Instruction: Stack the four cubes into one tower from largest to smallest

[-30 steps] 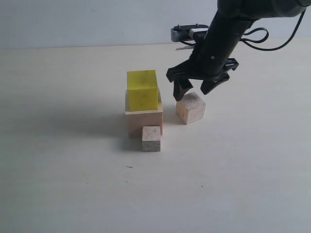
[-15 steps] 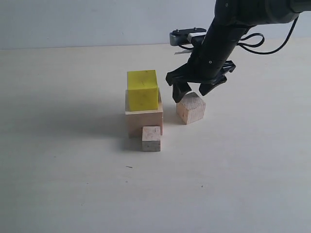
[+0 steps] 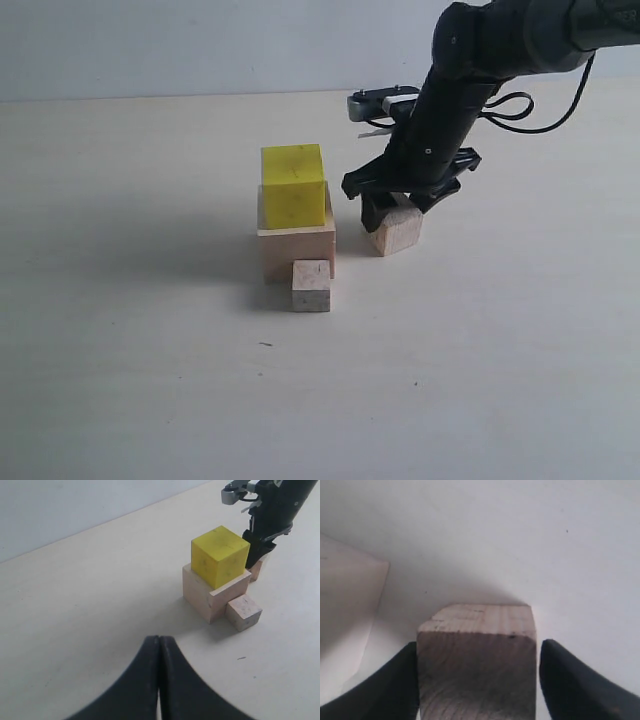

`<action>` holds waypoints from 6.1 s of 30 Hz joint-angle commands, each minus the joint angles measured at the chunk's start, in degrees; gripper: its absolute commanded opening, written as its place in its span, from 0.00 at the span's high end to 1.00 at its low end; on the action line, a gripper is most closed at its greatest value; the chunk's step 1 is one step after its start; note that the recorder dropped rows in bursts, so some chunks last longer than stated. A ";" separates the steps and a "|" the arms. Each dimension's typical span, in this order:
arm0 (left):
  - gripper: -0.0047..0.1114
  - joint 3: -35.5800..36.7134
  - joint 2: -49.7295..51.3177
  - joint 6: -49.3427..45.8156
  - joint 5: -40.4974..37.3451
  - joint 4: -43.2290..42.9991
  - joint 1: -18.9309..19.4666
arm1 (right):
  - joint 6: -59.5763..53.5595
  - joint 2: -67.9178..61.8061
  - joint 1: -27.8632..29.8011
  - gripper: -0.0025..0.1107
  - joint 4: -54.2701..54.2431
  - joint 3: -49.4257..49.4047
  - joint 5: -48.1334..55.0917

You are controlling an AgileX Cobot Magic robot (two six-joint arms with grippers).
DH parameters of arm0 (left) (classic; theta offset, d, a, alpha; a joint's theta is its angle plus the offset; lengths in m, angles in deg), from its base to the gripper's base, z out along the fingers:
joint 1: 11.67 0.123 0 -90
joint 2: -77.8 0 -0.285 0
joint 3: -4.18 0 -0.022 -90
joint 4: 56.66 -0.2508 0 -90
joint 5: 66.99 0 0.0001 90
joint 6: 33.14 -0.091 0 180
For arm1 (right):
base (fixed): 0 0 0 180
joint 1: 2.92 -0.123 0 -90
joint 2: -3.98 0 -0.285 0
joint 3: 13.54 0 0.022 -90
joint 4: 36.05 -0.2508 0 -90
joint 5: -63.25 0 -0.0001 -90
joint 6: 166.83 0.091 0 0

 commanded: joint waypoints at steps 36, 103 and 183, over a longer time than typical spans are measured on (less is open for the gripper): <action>0.96 0.26 -2.67 0.40 1.20 0.19 0.01 | 36.61 13.30 -14.88 0.98 5.28 22.35 19.01; 0.96 0.26 -5.48 0.40 1.20 -0.15 0.01 | 39.38 5.98 -15.27 0.90 7.17 22.88 19.01; 0.96 0.26 -5.51 0.40 1.20 -0.03 0.01 | 39.49 6.77 -15.27 0.39 4.55 25.77 19.01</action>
